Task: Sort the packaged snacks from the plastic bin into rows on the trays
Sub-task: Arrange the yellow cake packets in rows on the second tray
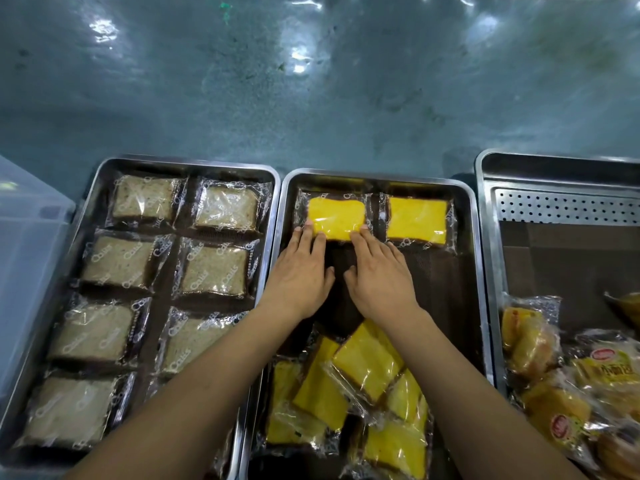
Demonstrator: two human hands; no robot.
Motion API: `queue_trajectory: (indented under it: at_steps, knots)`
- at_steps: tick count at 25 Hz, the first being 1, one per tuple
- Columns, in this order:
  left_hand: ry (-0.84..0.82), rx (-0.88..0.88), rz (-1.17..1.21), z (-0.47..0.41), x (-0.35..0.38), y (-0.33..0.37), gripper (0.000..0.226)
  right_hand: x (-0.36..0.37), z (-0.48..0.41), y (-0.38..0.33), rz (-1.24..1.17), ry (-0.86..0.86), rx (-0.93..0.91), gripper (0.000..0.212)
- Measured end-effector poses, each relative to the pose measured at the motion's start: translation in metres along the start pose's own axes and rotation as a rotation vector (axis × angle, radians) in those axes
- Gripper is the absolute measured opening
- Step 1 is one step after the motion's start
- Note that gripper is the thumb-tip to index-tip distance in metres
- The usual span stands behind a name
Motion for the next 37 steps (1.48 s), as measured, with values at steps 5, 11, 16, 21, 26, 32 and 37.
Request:
queue_trajectory:
  at_steps: [5, 11, 16, 21, 26, 32, 37]
  knots:
    - [0.003, -0.008, -0.023, -0.006, -0.002, 0.002, 0.068, -0.004, -0.002, 0.002, 0.007, 0.027, -0.016, 0.06]
    - [0.013, 0.071, -0.034, 0.033, 0.003, 0.011, 0.058, -0.006, 0.035, 0.022, -0.083, 0.07, -0.061, 0.053]
    - [-0.022, 0.208, 0.041, 0.107, 0.021, 0.037, 0.046, 0.003, 0.085, 0.043, -0.178, 0.078, 0.0, 0.044]
    - [-0.058, 0.283, -0.003, 0.172, 0.052, 0.063, 0.046, 0.008, 0.12, 0.055, -0.195, 0.167, 0.023, 0.031]
    - [-0.037, 0.24, -0.055, 0.18, 0.065, 0.057, 0.044, 0.014, 0.13, 0.06, -0.17, 0.173, 0.023, 0.027]
    - [-0.05, 0.108, -0.119, 0.16, 0.054, 0.04, 0.057, 0.018, 0.148, 0.068, -0.152, 0.176, 0.07, 0.029]
    - [-0.043, 0.127, -0.102, 0.146, 0.048, 0.038, 0.054, 0.02, 0.163, 0.066, -0.167, 0.226, 0.087, 0.044]
Point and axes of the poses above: each hand's wrist, its own z-axis away from the middle knuckle, its own x-axis out of the palm, y = z × x, the point moved 2 cm from there along -z, towards the middle knuckle, and after that the axes turned 13 degrees about z, right-handed, at the moved point
